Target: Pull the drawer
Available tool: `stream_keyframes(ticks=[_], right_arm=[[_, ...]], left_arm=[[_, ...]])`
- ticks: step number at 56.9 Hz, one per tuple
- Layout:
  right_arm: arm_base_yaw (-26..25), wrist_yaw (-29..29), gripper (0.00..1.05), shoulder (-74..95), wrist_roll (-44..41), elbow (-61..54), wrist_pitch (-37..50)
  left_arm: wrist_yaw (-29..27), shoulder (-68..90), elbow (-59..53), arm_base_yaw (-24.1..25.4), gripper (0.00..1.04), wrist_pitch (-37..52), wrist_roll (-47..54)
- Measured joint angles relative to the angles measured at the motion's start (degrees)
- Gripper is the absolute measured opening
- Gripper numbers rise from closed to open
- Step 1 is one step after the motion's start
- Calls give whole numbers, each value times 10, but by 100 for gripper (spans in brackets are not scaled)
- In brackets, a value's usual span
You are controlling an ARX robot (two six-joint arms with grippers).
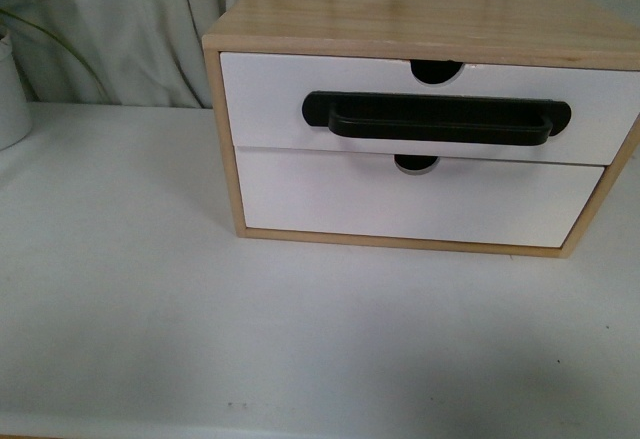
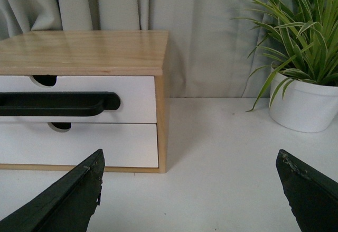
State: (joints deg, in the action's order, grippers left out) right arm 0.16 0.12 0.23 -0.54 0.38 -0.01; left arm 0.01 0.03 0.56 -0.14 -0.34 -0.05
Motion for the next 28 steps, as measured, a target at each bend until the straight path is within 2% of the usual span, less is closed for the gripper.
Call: stream_keyframes(ticks=[28], right_arm=[[0,0,96,0,0,0,0]], left_arm=[[0,0,0,0,98,0,0]])
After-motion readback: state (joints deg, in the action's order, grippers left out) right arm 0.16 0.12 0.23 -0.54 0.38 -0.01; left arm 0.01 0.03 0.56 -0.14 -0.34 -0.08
